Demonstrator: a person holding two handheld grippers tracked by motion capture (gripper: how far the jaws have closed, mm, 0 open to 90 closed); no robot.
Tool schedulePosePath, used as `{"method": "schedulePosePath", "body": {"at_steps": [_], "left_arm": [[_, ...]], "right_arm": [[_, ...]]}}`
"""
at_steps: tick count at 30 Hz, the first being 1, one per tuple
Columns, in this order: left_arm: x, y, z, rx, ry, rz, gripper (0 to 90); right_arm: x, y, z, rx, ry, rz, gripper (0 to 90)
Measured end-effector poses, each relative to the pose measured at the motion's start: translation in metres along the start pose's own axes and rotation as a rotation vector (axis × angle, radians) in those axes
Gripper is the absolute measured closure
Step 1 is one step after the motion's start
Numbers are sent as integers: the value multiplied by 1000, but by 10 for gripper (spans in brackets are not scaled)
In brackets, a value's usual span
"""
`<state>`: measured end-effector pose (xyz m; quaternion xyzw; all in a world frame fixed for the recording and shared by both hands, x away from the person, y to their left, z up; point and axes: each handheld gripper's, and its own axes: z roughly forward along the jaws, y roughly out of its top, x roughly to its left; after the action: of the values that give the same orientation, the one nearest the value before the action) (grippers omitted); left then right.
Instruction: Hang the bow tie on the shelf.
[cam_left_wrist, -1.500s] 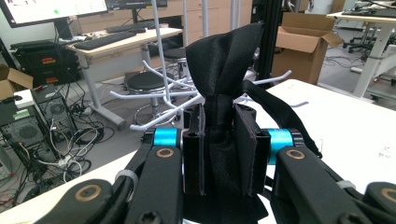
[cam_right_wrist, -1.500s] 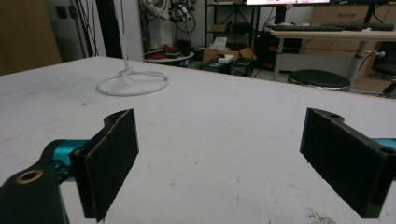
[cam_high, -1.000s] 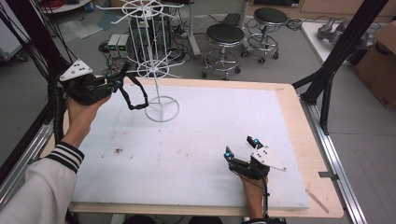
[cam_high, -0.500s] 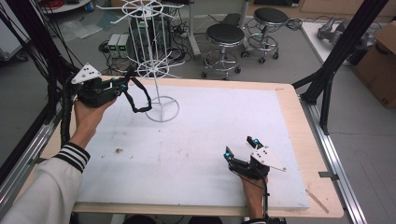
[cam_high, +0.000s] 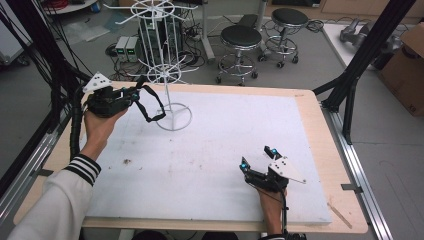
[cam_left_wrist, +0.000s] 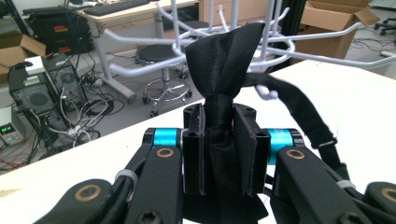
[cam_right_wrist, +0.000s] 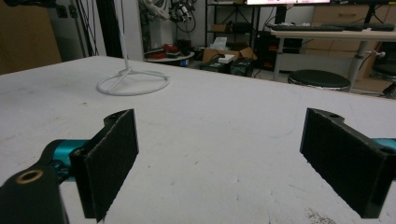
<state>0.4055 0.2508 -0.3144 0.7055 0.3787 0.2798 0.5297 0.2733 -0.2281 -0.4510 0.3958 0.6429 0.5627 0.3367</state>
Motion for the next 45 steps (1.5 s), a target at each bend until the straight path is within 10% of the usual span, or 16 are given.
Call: {"method": "schedulePosePath", "body": {"at_steps": [25,34,45], "left_arm": [[-11,-6,14,39,0,-10,713],[-6,-9,11,48,-7,-28,236],[0,-49,-20,-96,-44,41,149]], "right_arm": [[0,0,0,-5,-2,-1,105],[-1,0,0,-4,-1,10,105],[-1,0,0,-1,-2,4,105]]}}
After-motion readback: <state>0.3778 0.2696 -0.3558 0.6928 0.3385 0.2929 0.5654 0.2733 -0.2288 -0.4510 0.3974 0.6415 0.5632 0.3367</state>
